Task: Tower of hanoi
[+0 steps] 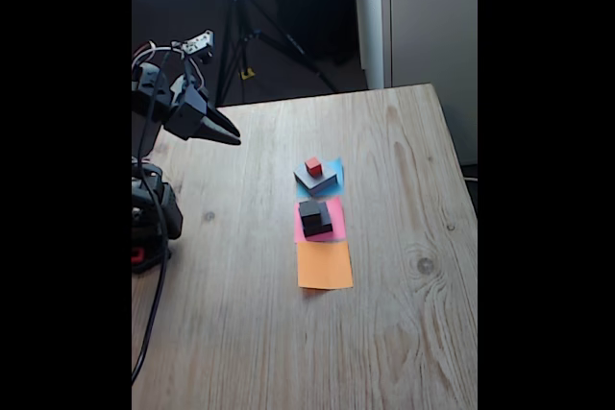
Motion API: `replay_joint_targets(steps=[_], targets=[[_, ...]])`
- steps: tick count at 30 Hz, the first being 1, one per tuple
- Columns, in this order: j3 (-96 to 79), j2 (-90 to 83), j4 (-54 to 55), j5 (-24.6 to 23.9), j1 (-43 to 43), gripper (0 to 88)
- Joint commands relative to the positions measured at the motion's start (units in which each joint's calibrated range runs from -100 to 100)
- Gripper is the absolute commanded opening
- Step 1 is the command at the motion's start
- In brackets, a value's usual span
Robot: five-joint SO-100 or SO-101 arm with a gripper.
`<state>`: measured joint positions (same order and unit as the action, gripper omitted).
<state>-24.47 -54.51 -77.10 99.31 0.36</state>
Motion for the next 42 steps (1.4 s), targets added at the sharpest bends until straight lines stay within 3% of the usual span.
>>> replay_joint_targets(steps=[1, 7, 20, 25, 37, 42], targets=[[-13.35, -4.38, 13.12, 0.36, 1.35, 22.2], [-35.26, -7.19, 35.54, 0.69, 2.86, 30.4], [-52.26, 5.46, 71.64, -0.31, 6.12, 30.7], [-61.08, 12.5, 90.58, 0.53, 7.12, 30.5], [-66.35, 27.79, 111.62, -0.98, 6.95, 30.2], [-65.99, 34.83, 119.39, 0.69, 7.29, 29.9]])
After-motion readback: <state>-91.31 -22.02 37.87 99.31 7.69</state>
